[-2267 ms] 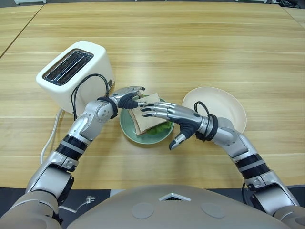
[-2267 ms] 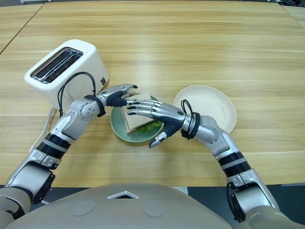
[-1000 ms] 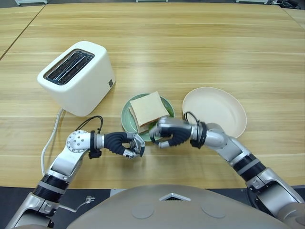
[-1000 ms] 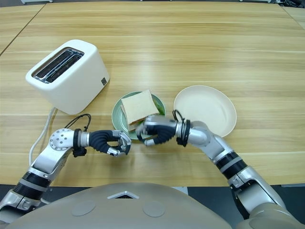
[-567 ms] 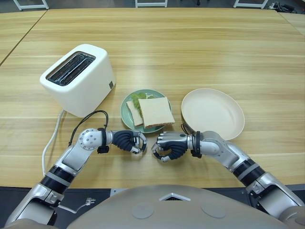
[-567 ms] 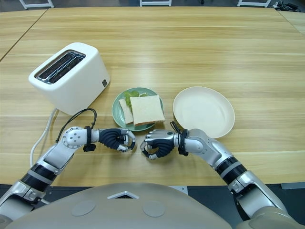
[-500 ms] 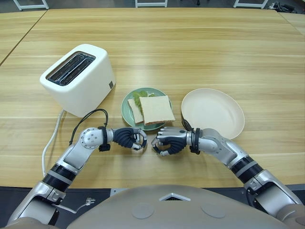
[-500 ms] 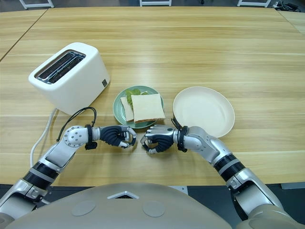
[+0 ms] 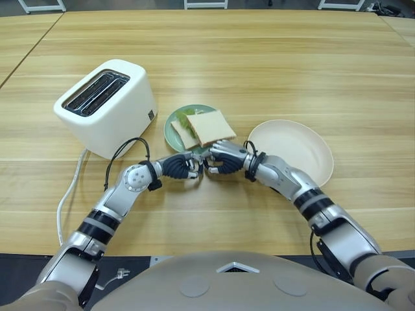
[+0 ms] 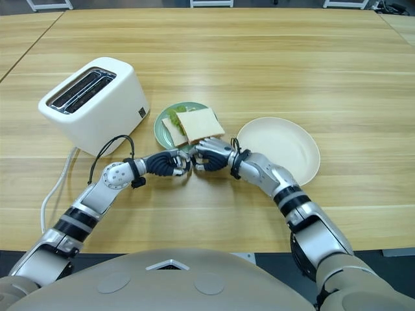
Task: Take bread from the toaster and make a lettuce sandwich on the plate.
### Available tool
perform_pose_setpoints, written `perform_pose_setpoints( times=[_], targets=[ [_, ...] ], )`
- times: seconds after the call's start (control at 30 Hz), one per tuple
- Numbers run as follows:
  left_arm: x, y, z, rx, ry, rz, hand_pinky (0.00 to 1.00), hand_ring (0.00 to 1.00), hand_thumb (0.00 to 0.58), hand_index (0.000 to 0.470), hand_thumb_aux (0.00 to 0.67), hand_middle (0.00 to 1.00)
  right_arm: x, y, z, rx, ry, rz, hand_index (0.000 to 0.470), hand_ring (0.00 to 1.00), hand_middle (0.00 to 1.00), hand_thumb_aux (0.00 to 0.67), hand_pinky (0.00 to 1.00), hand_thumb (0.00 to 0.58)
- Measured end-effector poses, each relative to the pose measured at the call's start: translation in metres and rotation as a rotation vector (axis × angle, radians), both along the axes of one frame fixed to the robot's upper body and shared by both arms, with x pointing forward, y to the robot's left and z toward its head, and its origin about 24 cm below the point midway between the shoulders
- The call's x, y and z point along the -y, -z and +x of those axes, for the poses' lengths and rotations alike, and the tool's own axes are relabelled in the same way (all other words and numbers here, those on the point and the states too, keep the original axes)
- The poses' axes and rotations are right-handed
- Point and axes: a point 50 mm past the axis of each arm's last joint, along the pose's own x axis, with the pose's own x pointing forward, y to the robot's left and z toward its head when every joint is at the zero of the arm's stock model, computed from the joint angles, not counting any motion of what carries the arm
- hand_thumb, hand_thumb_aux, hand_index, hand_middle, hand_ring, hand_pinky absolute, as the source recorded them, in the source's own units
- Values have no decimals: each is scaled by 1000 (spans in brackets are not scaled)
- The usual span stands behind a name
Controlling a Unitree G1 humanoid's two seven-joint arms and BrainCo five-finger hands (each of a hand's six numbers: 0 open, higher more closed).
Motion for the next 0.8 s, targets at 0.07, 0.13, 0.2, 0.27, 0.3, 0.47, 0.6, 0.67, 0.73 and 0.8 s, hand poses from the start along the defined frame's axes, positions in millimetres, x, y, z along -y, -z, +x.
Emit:
perform_pose_setpoints(
  times=[0.07,0.13,0.2,0.27,0.3,0.47,0.6,0.67,0.73,0.8],
  targets=[
    [-1,1,5,17,-27,-11,1000,1000,580,470,670,1000,-1,0,7,20,28,29,470,1000,1000,670,1000,580],
    [-3,3,8,31,-53,-27,0,0,331,162,231,0,-2,-7,13,67,39,68,470,1000,1000,670,1000,580],
    [-4,4,4,42,-67,-51,0,0,0,0,0,0,-2,-14,11,101,19,109,459,1000,1000,654,1000,580],
    [-2,2,-6,56,-76,-106,0,0,0,0,0,0,3,-21,-1,95,10,193,369,1000,1000,525,1000,553],
    [-1,2,-14,47,-88,-152,0,0,0,0,0,0,7,-22,-10,74,12,228,319,976,976,455,976,520],
    [-2,-5,-41,54,-159,-288,0,0,0,0,0,0,22,-59,-43,52,82,509,0,369,369,0,369,0],
    [-12,-31,-33,226,-324,-432,0,0,0,0,0,0,34,-99,-41,31,262,889,0,0,0,0,0,0],
    [-20,-42,-26,339,-375,-446,0,0,0,0,0,0,40,-101,-36,44,319,931,0,0,0,0,0,0],
    [-28,-49,-16,422,-437,-460,0,0,0,0,0,0,46,-101,-28,64,369,951,0,0,0,0,0,0],
    [-42,-58,-8,513,-510,-461,0,0,0,0,0,0,54,-97,-21,85,431,959,0,0,0,0,0,0]
  ],
)
